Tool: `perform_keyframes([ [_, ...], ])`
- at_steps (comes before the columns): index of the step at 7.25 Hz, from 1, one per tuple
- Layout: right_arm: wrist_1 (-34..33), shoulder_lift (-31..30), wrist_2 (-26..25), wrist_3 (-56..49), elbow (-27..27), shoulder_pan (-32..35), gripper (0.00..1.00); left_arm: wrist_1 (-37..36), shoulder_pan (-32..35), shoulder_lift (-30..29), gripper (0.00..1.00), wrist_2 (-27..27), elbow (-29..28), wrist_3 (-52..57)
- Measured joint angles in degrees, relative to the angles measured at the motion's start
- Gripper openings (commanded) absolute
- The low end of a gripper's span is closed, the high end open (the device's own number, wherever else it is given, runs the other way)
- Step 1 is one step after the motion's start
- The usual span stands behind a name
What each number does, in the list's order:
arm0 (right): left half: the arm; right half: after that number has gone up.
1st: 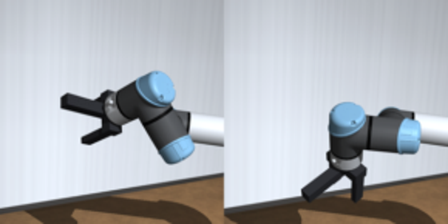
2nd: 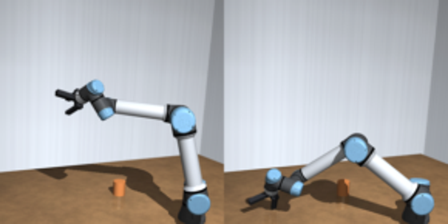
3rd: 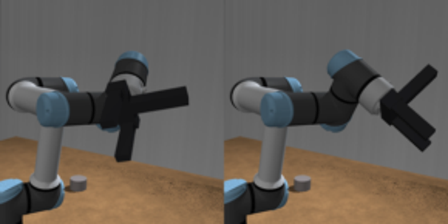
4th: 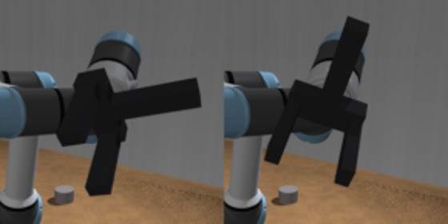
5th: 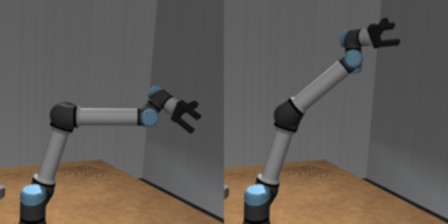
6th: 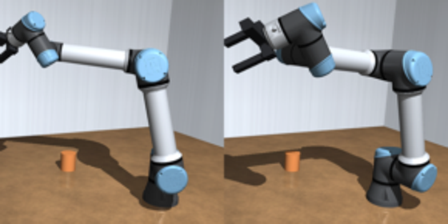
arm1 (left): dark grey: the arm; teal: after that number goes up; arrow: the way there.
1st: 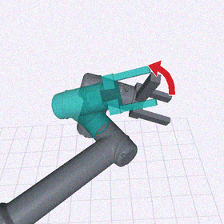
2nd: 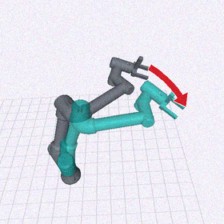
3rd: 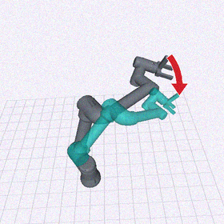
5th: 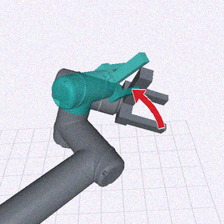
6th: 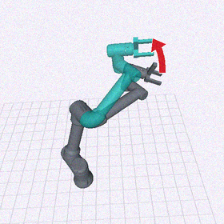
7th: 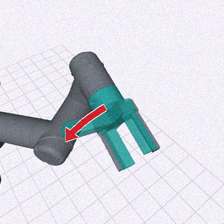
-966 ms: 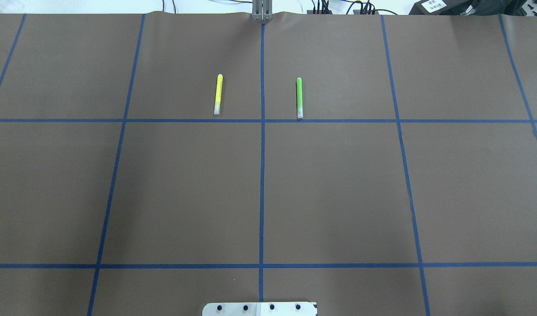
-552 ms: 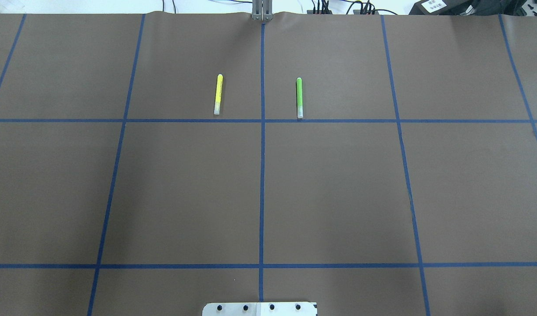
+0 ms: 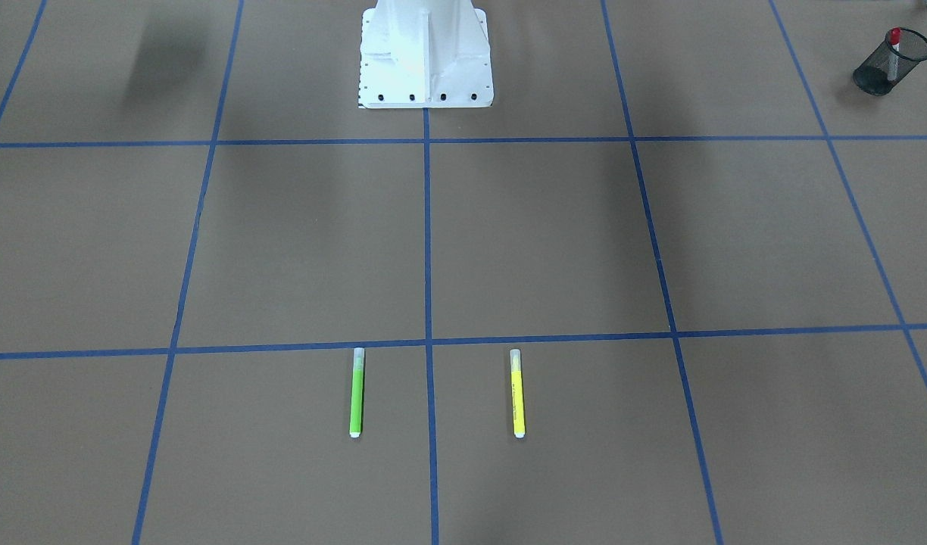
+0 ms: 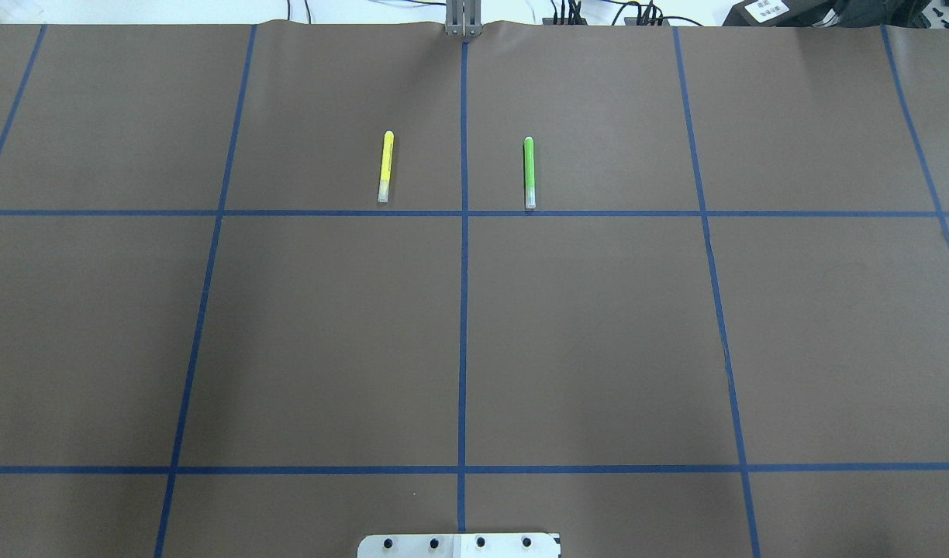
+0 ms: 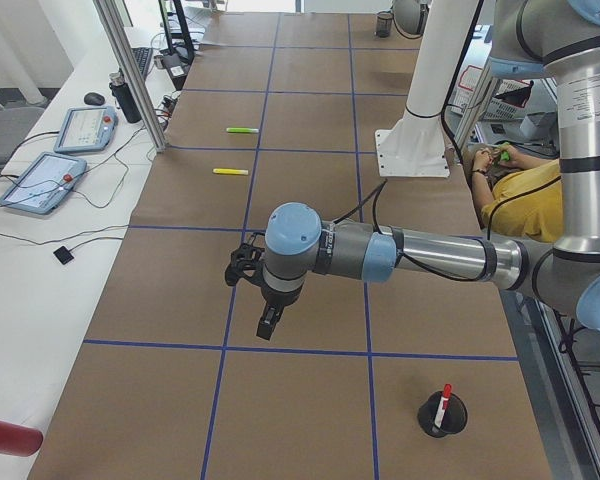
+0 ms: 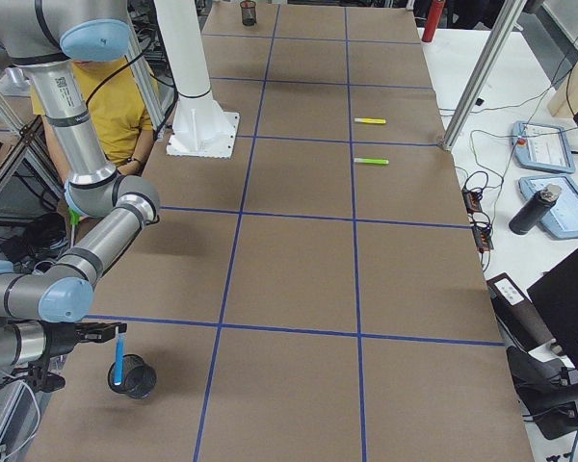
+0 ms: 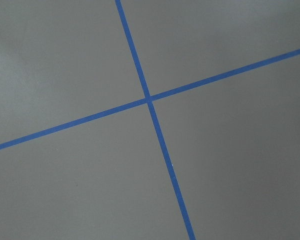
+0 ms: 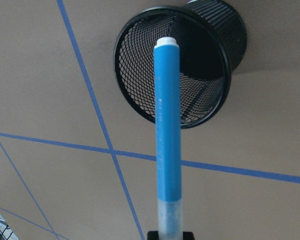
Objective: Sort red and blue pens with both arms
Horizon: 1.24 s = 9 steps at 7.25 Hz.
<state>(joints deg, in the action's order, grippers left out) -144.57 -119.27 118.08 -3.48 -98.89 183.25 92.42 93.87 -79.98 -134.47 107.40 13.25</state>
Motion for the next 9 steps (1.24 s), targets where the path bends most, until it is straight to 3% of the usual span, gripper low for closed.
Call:
perform_keyframes([
  [1,0.11,-0.06,0.13,0.04,0.35,0.0,0.06,0.14,0.0,0.0,1.0,0.0,0.03,-0.04],
  [3,0.18,0.03,0.27,0.14,0.78,0.0,0.36,0.26,0.0,0.06,1.0,0.0,0.08,-0.07],
  [4,0.25,0.12,0.49,0.27,0.87,0.03,0.99,0.25,0.0,0.07,1.0,0.0,0.09,-0.07],
  [9,1.87,0.25,2.04,-0.18,0.91,-0.36,1.0,0.21,0.0,0.11,1.0,0.0,0.11,-0.07],
])
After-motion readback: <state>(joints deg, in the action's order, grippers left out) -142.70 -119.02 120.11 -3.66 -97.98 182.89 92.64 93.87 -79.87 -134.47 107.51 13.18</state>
